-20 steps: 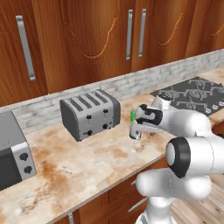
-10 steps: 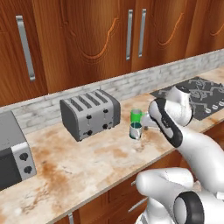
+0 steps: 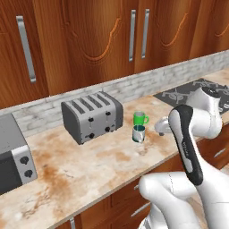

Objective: Clear the mugs and bowl far away from the sink.

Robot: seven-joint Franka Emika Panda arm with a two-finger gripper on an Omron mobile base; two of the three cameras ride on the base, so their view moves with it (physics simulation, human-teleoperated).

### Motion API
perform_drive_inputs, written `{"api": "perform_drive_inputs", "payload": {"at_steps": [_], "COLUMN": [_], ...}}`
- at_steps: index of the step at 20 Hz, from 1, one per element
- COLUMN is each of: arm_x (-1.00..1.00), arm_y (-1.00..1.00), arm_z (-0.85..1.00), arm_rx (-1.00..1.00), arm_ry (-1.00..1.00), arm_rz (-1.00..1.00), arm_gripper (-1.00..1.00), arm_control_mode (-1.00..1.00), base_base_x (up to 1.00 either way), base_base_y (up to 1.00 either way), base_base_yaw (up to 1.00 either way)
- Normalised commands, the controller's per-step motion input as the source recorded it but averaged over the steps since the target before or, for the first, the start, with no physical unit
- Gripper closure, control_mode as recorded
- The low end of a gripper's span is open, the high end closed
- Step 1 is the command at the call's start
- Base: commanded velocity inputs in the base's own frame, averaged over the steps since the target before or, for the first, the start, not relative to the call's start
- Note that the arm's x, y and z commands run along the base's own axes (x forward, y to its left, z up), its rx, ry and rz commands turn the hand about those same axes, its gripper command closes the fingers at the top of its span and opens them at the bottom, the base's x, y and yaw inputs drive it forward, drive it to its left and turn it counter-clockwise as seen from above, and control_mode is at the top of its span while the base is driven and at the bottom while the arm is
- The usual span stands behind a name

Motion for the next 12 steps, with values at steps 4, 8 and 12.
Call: {"api": "perform_drive_inputs", "payload": {"at_steps": [4, 8, 12], "arm_x": [-0.57, -0.66, -0.57], "arm_y": [0.0, 0.0, 0.0], "arm_z": [0.66, 0.52, 0.19], "arm_rx": [-0.11, -0.03, 0.0], "arm_ry": [0.06, 0.02, 0.0], "arm_rz": [-0.03, -0.04, 0.0], "arm_gripper": [-1.0, -1.0, -1.0], "arm_control_mode": [-1.0, -1.0, -1.0], "base_base_x": [0.0, 0.0, 0.0], "base_base_y": [0.0, 0.0, 0.0], "base_base_yaw": [0.0, 0.0, 0.0]}}
